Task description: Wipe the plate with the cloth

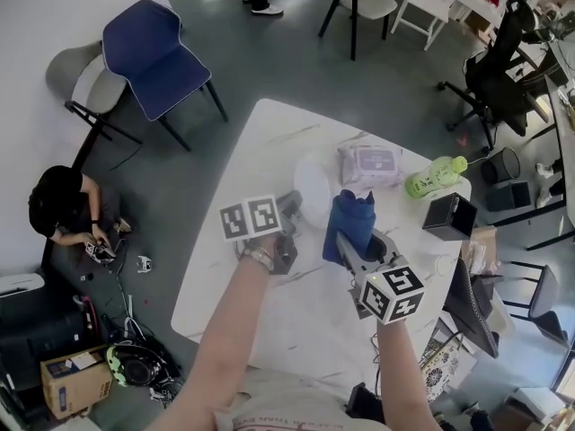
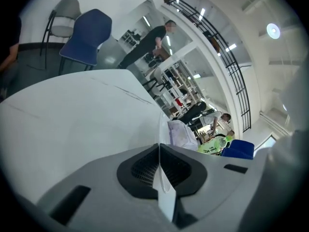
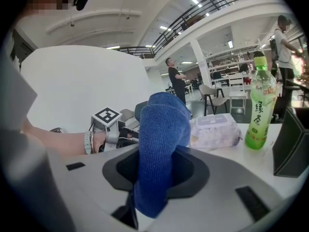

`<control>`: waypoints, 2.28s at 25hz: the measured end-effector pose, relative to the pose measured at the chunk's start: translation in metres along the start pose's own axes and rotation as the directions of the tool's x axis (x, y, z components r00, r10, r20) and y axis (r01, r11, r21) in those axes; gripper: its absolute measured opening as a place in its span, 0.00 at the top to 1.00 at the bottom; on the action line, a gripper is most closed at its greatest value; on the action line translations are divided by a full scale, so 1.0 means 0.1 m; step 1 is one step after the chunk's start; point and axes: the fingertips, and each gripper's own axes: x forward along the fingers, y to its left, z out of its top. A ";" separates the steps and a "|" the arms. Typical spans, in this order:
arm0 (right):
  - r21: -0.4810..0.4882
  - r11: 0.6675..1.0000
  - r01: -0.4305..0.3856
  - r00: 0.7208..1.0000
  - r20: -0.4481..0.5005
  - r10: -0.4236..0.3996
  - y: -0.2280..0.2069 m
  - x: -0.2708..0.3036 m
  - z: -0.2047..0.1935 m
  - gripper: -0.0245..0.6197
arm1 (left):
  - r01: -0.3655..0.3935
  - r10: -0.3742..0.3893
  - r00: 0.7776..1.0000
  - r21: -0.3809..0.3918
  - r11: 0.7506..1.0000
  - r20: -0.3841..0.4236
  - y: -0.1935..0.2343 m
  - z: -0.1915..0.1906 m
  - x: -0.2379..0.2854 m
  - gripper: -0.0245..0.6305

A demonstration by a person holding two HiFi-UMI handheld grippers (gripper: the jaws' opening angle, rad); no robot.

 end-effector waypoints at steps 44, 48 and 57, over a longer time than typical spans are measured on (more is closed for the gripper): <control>-0.206 0.976 0.063 0.951 0.310 0.004 1.41 -2.12 0.75 0.77 | 0.217 -0.385 0.901 0.559 0.800 0.201 -2.04 -0.64 -2.40 0.95; -0.223 0.973 0.068 0.941 0.338 0.011 1.54 -2.25 0.80 0.77 | 0.228 -0.412 0.888 0.582 0.780 0.204 -2.10 -0.73 -2.57 0.95; -0.345 0.938 0.002 0.916 0.377 0.137 2.12 -2.15 1.19 0.77 | 0.234 -0.438 0.876 0.617 0.751 0.201 -2.16 -0.88 -2.73 0.95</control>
